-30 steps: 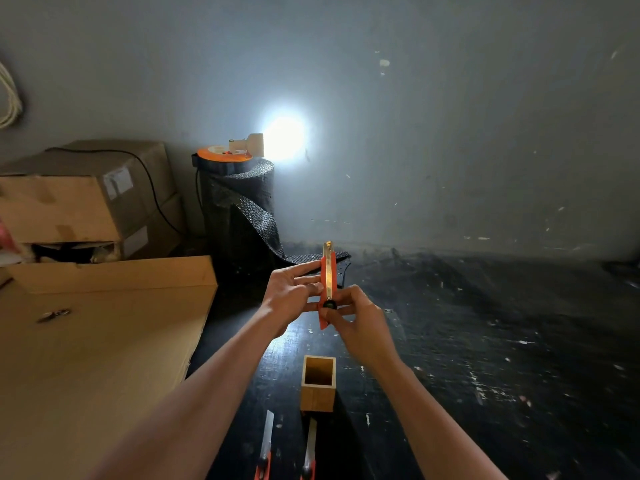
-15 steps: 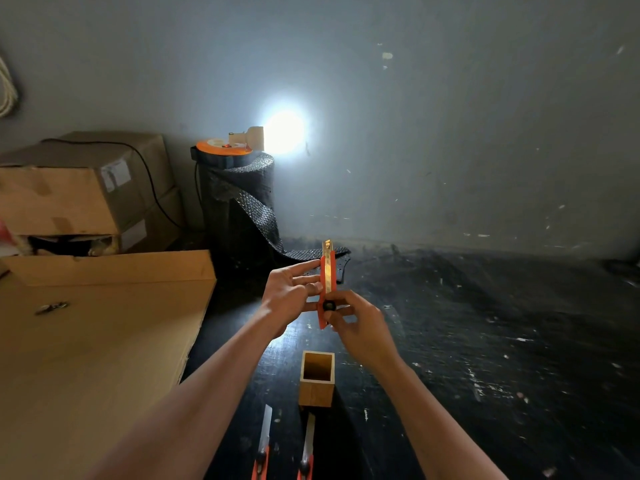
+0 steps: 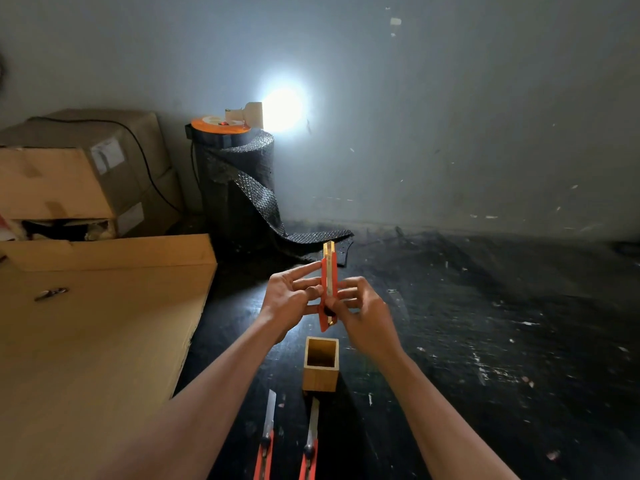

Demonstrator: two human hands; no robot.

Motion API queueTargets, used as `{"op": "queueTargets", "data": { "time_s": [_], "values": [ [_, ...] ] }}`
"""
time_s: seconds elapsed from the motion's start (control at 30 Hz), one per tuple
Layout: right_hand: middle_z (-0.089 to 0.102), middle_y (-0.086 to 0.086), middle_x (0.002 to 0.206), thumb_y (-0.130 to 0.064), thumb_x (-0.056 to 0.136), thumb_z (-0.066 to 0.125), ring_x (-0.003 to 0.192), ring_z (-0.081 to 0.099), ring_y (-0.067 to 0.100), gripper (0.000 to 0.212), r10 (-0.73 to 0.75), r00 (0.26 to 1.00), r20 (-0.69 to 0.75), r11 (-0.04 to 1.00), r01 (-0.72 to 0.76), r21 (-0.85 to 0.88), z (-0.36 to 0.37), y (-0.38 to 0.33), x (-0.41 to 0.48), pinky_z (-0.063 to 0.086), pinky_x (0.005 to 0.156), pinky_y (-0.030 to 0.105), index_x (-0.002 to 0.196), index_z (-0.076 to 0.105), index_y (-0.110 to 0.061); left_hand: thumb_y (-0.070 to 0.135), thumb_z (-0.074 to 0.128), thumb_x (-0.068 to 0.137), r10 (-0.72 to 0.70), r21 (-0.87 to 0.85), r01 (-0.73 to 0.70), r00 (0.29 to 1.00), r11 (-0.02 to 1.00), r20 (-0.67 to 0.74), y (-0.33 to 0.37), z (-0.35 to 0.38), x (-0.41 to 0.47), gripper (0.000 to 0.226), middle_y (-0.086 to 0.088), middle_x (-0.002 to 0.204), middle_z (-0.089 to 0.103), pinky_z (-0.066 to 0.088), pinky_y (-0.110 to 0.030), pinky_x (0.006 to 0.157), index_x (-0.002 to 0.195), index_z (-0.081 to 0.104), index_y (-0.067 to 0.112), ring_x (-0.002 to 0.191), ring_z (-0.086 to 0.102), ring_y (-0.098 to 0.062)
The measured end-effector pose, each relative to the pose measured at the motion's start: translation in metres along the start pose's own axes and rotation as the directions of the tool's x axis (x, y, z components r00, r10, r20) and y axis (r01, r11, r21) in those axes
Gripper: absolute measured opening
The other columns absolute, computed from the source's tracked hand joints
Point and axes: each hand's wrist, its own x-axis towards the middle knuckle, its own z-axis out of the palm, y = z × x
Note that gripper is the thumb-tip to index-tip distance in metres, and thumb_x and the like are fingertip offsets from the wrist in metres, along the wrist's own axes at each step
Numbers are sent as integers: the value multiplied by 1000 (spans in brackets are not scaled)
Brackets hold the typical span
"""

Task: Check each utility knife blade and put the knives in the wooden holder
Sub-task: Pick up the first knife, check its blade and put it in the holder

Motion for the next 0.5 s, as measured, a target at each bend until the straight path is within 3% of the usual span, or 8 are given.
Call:
{"op": "queueTargets", "data": {
  "time_s": [0.1,0.2,0.33,0.43,0.5],
  "values": [
    [74,1,110,-29,94,70,93,75,15,46,14,1000,4,996,-15,85,1,7,13,64,78,31,136,53,-18,-16,59,92,-30,-33,31,999,999,32,-14,-1,2,50,-16,109,78,65,-42,69,133,64,12,94,78,-33],
    [77,6,99,-16,94,69,88,77,18,39,41,999,19,991,-43,124,4,18,26,65,78,42,132,59,-13,-16,61,91,-47,-18,48,998,999,37,-31,-1,10,49,-16,107,79,65,-46,77,130,65,12,95,78,-35],
    [76,7,93,-5,93,66,82,77,19,18,114,993,15,991,-114,65,11,38,38,65,74,47,111,67,-9,-2,68,91,8,298,29,992,954,-123,-63,-10,27,38,-7,104,80,62,-43,91,126,70,11,99,77,-19],
    [73,7,91,-6,93,67,79,75,21,12,177,984,14,984,-177,-1,16,57,45,65,70,46,104,64,-10,6,72,91,6,493,69,989,867,-148,-90,-18,28,40,-9,121,75,59,-37,96,130,67,13,112,72,-20],
    [71,5,90,-9,95,66,80,74,22,8,217,976,35,976,-216,-39,21,68,47,64,68,39,101,63,-12,18,78,87,-48,587,108,992,802,-116,-108,-21,26,53,-7,136,67,55,-35,100,138,61,15,121,66,-21]
  ]
}}
